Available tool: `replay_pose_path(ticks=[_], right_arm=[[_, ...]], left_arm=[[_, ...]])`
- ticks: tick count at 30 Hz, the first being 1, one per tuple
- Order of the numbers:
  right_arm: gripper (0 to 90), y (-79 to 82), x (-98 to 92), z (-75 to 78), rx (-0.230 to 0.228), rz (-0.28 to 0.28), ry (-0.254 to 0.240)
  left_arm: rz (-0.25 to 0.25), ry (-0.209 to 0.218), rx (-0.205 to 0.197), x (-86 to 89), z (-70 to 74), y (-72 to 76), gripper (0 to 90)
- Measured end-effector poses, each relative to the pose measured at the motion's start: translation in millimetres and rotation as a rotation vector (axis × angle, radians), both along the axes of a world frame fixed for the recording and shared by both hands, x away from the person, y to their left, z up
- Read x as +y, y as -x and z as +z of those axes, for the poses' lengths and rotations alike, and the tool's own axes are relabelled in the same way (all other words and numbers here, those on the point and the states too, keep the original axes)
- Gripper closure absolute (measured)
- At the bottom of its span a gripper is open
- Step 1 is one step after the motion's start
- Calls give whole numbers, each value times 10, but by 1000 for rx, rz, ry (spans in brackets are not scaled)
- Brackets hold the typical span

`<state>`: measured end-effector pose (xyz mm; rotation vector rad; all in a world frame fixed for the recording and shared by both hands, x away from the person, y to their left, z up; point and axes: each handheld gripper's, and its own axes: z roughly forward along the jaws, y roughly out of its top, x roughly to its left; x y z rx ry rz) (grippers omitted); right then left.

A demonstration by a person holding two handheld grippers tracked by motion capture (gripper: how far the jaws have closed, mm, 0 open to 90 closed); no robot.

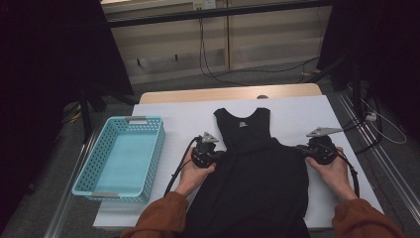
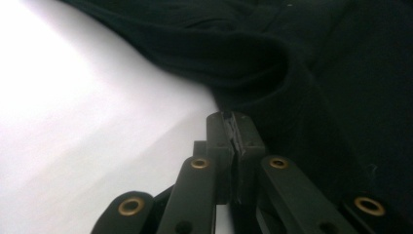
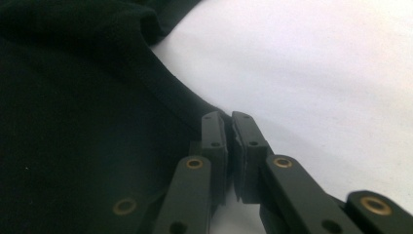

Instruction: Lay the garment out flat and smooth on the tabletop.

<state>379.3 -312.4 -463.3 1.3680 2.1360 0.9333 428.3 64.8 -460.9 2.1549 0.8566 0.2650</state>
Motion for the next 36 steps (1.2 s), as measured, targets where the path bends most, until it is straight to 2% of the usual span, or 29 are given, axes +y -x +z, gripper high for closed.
replay_pose_path(ticks=[1,2,5,6,7,11,14,20,22,26,28,31,32,33,34,35,36], right_arm=[[850,0,0,0,0,0,0],[851,0,-6,6,-2,-3,0],[850,4,-21,19,-8,-12,-3],[851,5,-30,25,-12,-15,-5],[851,7,-41,32,-15,-18,-3],[851,10,-83,47,-25,-29,-6],[852,14,-169,62,-34,-54,-4],[852,7,-268,44,-29,-85,2],[852,-3,-278,26,-24,-85,13],[838,0,-254,17,-23,-67,13],[794,1,-241,6,-19,-61,16],[757,10,-232,14,-24,-58,18],[685,23,-229,34,-33,-62,8],[659,31,-233,46,-38,-61,-1],[639,41,-236,59,-41,-59,-10],[639,41,-236,59,-41,-59,-10],[595,66,-233,84,-52,-47,-29]], left_arm=[[0,0,0,0,0,0,881],[34,-10,-6,45,12,-5,881],[59,-21,-12,105,26,-25,882],[92,-23,-12,157,33,-40,882],[101,-31,-12,190,40,-51,882],[140,-26,-9,283,55,-80,882],[199,-29,-11,364,73,-112,882],[243,-32,-1,444,57,-168,882],[277,-28,5,486,62,-188,881],[284,-16,26,546,63,-190,880],[250,-6,52,570,52,-175,873],[248,-4,34,554,60,-148,839],[247,8,36,546,73,-135,726],[242,12,33,537,95,-114,691],[220,8,10,522,145,-53,668],[220,8,10,522,145,-53,635],[211,15,-3,516,170,-18,608]])
